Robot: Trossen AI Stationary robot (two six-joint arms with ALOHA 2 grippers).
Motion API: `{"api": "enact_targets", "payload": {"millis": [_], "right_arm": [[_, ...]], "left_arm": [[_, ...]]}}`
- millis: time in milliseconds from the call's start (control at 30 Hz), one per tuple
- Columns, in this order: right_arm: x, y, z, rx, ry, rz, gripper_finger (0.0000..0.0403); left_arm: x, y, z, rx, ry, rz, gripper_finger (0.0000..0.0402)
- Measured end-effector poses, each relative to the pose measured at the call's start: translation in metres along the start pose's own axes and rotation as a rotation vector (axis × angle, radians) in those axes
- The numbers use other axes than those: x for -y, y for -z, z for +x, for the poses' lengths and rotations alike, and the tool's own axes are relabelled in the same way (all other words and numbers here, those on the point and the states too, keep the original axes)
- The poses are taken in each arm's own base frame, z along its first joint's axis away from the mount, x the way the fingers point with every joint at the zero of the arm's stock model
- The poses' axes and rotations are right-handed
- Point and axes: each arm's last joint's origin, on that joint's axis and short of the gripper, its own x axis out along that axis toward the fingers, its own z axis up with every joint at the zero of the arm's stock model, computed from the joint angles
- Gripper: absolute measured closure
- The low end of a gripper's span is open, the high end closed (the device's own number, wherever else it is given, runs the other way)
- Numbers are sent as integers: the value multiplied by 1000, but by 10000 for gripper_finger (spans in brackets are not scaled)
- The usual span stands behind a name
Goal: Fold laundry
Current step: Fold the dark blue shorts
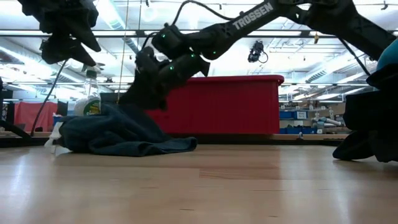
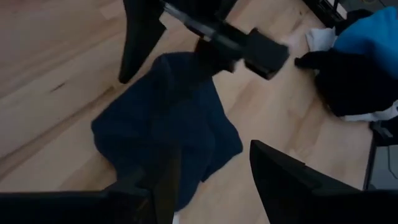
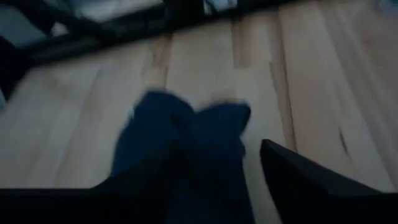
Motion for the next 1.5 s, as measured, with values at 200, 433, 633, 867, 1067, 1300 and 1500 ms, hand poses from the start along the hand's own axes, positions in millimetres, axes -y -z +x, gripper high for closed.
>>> {"api": "enact_targets", "payload": {"millis": [200,433,633,867,1067,1300,1500], "right_arm": [[-7,6,-2,-102,-35,-84,358],[-6,-6,-29,-127,-55,29,395],[-46,-76,-131,109,-8,-81,396],[-75,-102,-220,235,0,-211,396],[-87,-102,-258,220,-37,-205,396],[-75,-82,-240,35,-56,-150,396],[-36,-73,-222,-33,356,-140,396]], "left_arm": [[0,0,0,-3,3,-13,209],[7,-9,-9,102,132,8,209],[6,-21,-34,291,265,39,209],[2,-27,-49,431,274,38,209],[3,-27,-39,442,173,99,209],[6,-28,-20,408,40,128,209],[-1,-32,-14,409,-36,94,209]]}}
